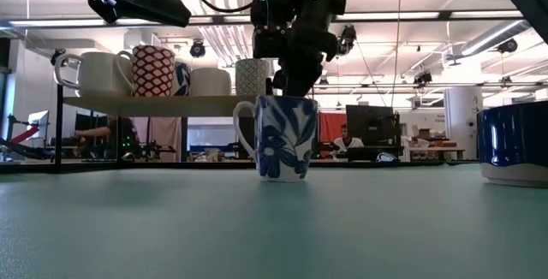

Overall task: Place coffee mugs
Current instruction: Move the white blue patterned mug to the center of the table, then move the blue patterned mug to the center of the table

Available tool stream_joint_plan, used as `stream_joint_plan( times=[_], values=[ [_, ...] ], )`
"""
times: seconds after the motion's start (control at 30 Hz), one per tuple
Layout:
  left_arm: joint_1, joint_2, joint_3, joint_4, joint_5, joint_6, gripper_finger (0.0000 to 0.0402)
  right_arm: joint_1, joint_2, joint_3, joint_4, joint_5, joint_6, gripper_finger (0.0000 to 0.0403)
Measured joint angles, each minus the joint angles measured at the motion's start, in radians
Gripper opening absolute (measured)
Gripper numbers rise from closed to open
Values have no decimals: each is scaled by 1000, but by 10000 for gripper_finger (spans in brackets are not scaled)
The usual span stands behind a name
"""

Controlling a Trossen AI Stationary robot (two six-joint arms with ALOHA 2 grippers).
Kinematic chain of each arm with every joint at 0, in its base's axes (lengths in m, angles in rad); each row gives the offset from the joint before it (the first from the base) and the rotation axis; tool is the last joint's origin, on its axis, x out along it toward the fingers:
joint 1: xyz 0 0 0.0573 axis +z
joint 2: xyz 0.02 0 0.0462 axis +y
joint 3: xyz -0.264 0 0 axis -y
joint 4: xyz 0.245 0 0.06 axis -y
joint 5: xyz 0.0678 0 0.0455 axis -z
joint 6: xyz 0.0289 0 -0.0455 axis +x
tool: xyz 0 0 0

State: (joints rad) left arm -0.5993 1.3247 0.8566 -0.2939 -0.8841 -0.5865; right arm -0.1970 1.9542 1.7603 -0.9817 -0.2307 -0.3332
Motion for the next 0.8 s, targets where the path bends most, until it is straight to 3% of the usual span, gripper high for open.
stream_joint_plan(
  times=[0.27, 0.53, 0.8],
  values=[
    [1, 0, 0, 2, -23, -16, 79, -2, -62, 1, -53, 11, 56, 123],
    [1, 0, 0, -1, -24, -26, 79, 33, -201, -23, -280, 14, 265, 135],
    [1, 0, 0, -14, -23, -26, 79, 184, -421, -295, -292, 16, 649, 123]
  ],
)
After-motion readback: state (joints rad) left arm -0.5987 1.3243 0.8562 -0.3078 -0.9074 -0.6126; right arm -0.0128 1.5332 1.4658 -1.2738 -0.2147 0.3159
